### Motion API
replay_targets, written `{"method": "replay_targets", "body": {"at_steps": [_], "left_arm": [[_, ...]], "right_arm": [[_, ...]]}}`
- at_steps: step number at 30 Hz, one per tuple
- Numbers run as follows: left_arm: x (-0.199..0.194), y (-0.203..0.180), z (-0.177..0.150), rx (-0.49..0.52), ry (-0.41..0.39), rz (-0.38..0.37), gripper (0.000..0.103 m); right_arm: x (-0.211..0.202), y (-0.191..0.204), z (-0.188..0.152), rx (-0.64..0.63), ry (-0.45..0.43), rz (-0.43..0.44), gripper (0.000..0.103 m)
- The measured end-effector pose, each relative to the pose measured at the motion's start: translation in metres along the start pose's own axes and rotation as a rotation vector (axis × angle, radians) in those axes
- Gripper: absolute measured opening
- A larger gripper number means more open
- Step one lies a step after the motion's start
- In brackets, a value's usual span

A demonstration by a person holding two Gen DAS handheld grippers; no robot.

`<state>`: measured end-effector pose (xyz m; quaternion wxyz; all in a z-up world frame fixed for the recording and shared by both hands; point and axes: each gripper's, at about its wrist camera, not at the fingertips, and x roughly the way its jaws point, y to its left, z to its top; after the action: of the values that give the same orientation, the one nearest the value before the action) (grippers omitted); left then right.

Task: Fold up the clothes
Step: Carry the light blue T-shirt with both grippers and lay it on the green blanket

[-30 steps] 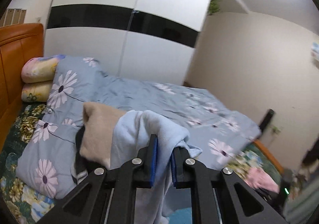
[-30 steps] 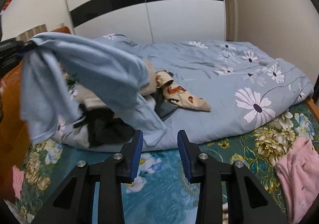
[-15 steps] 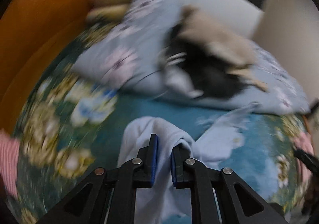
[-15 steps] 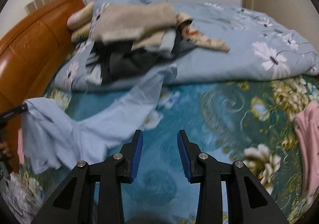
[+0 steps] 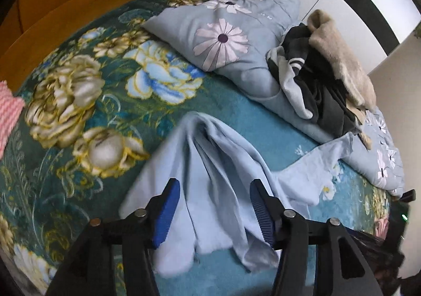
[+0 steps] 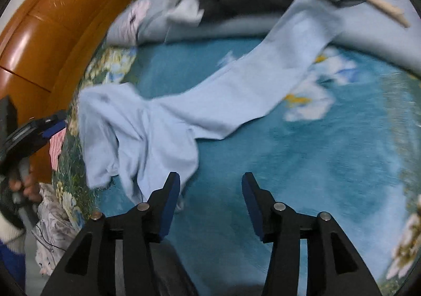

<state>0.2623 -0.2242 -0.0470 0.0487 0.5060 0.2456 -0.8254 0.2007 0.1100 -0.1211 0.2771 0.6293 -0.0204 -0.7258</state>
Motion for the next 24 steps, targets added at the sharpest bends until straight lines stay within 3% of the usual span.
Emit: {"method": "replay_targets", "body": {"at_steps": [4,8,9,11,17,18,21,24], "left_arm": [[0.016,-0.022,-0.028,0.032,0.094,-0.089,0.063],[0.048,-0.048,-0.045,0.060,0.197,-0.131,0.063],[0.057,-0.052,-0.047,0.055,0.231,-0.134,0.063],[0.072,-0.058,-0.050,0.046,0.289,-0.135,0.063],[0.092,-0.061,-0.062,-0.014,0.394,-0.158,0.061],[0.093,-0.062,-0.063,-0.014,0.397,-0.154,0.056],[0.097,-0.065,-0.064,-0.006,0.400,-0.136,0.012],[0.096,-0.066,-0.063,-0.004,0.387,-0.125,0.004]], "right_arm": [[0.036,0.007,0.014,0.047,0.062,0.037,0.050],[0.063,0.002,0.021,0.159,0.117,0.028,0.048],[0.066,0.001,0.022,0.186,0.128,0.034,0.043],[0.068,-0.002,0.023,0.237,0.145,0.067,0.007],[0.025,-0.009,0.035,0.286,-0.001,0.118,0.003],[0.015,-0.010,0.037,0.287,-0.030,0.125,0.003],[-0.016,-0.007,0.047,0.273,-0.108,0.147,0.003],[-0.047,0.006,0.053,0.227,-0.175,0.162,0.002]]}}
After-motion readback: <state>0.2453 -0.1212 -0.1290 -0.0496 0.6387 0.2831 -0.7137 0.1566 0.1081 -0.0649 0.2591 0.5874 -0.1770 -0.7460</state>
